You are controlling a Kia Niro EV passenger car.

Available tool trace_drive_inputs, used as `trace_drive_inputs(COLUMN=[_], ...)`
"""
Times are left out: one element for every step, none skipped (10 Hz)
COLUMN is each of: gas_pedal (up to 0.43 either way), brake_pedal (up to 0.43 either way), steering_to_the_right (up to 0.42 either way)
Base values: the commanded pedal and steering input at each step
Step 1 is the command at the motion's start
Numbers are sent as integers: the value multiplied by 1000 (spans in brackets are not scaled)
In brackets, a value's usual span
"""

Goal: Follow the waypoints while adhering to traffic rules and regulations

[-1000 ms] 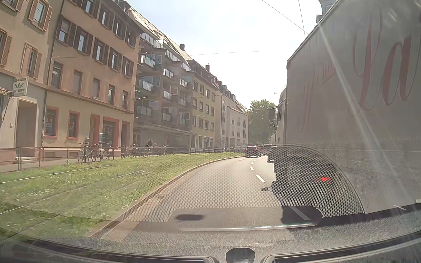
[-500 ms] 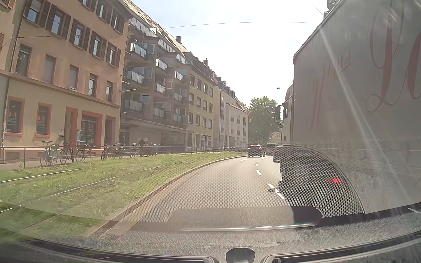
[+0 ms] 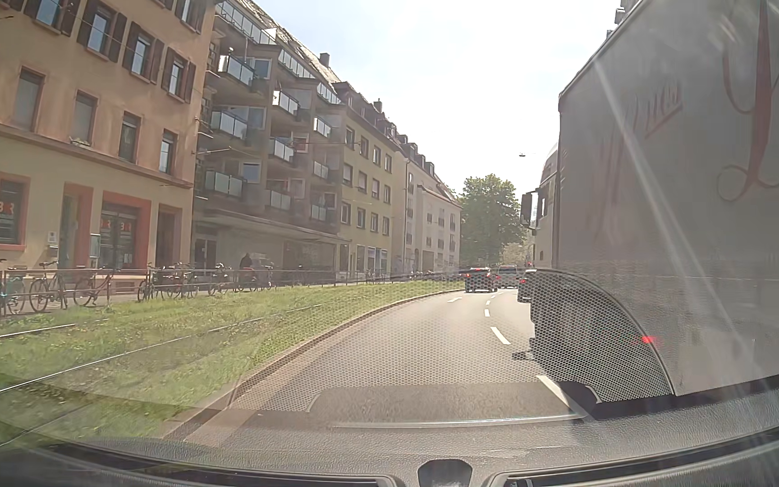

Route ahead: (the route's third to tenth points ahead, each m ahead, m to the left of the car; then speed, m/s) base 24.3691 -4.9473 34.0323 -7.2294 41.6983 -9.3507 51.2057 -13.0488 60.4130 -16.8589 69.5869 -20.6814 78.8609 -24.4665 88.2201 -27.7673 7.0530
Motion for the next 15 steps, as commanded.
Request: trace_drive_inputs(gas_pedal=[0, 0, 0, 0, 0, 0, 0, 0, 0, 0, 0, 0, 0, 0, 0], brake_pedal=[128, 128, 128, 128, 128, 128, 128, 128, 128, 128, 122, 128, 128, 122, 122], steering_to_the_right=[10, 11, 13, 15, 18, 21, 23, 26, 28, 30, 31, 34, 35, 37, 37])
